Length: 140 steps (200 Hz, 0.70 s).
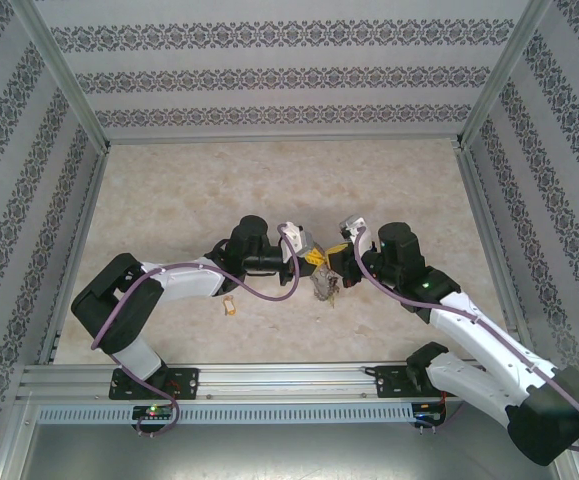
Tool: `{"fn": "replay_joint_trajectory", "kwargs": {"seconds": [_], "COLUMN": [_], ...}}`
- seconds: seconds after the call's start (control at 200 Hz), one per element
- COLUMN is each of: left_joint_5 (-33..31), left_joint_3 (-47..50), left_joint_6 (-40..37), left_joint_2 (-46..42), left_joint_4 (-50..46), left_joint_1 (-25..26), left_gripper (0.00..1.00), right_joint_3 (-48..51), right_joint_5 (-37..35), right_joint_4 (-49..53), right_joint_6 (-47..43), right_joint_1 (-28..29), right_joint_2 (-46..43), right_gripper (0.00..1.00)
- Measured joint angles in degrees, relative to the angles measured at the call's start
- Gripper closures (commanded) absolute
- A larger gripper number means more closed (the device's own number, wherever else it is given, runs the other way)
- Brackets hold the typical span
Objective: Put the keys on the keyring
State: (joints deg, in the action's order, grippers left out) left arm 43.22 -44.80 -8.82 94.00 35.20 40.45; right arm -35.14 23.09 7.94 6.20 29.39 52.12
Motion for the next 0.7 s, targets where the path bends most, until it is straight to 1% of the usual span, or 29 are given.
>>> {"fn": "replay_joint_trajectory", "kwargs": {"seconds": [0.225,0.375,0.44,0.505,0.589,0.699], "left_joint_5": [0.0,0.0,0.0,0.0,-0.1,-0.3], "left_joint_3": [-0.7,-2.1,-2.6,-2.6,-2.6,-2.6], "left_joint_6": [-1.1,-3.4,-4.3,-4.9,-5.9,-6.5], "left_joint_2": [0.0,0.0,0.0,-0.1,-0.2,-0.5], "left_joint_4": [-1.7,-5.0,-5.7,-6.5,-7.1,-7.9], "left_joint_1": [0.0,0.5,0.9,1.0,1.1,1.1], "left_gripper": [0.79,0.81,0.83,0.9,0.95,0.99], "right_joint_3": [-0.1,-0.3,-0.4,-0.4,-0.4,-0.4], "right_joint_5": [0.8,1.5,1.7,1.9,1.9,1.8], "right_joint_4": [0.0,0.0,0.0,0.0,0.1,0.3], "right_joint_6": [-0.1,-0.3,-0.3,-0.4,-0.4,-0.3], "right_joint_1": [0.0,0.2,0.4,0.5,0.5,0.7], "right_joint_2": [0.6,1.4,1.7,1.9,2.0,2.0], "right_gripper": [1.0,1.0,1.0,1.0,1.0,1.0]}}
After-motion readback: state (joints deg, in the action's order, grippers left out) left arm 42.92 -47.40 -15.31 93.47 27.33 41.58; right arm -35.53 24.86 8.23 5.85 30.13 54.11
